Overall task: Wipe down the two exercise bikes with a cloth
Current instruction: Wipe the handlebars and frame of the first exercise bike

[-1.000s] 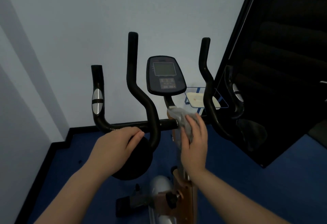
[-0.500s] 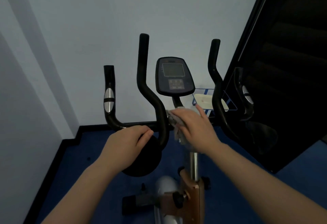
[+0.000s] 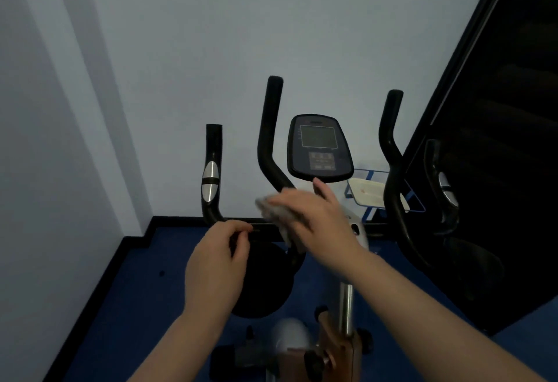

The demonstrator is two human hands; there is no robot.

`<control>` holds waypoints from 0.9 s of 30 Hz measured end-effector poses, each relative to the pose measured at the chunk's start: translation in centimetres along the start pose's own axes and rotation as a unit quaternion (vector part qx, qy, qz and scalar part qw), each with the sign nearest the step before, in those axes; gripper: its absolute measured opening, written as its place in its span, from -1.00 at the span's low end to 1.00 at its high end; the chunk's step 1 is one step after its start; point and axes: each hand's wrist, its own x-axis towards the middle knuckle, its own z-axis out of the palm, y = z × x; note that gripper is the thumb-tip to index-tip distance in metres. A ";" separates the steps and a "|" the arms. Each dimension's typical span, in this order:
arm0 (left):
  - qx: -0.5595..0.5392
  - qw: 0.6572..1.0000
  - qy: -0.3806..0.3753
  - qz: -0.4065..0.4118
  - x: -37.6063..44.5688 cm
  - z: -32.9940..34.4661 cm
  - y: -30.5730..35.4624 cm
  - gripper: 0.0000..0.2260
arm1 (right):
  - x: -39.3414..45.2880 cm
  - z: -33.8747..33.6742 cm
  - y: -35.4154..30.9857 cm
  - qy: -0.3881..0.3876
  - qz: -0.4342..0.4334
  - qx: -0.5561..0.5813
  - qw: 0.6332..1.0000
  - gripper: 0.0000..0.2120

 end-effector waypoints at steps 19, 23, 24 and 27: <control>0.012 0.998 0.022 -0.066 -0.9 0.2 0.1 -0.80 | 5.5 3.7 -0.3 -0.233 -0.078 -0.253 0.936 -0.56; -0.002 0.997 0.015 -0.072 -0.9 0.2 -0.3 -0.80 | 5.5 2.3 1.1 -0.290 -0.131 -0.257 0.913 -0.53; -0.016 0.997 0.015 -0.075 -1.0 0.2 -0.4 -0.80 | 5.2 1.7 1.7 -0.299 -0.150 -0.259 0.906 -0.51; -0.056 0.993 0.033 -0.094 -1.1 0.6 -0.2 -0.78 | 5.2 2.1 1.7 -0.296 -0.157 -0.279 0.900 -0.51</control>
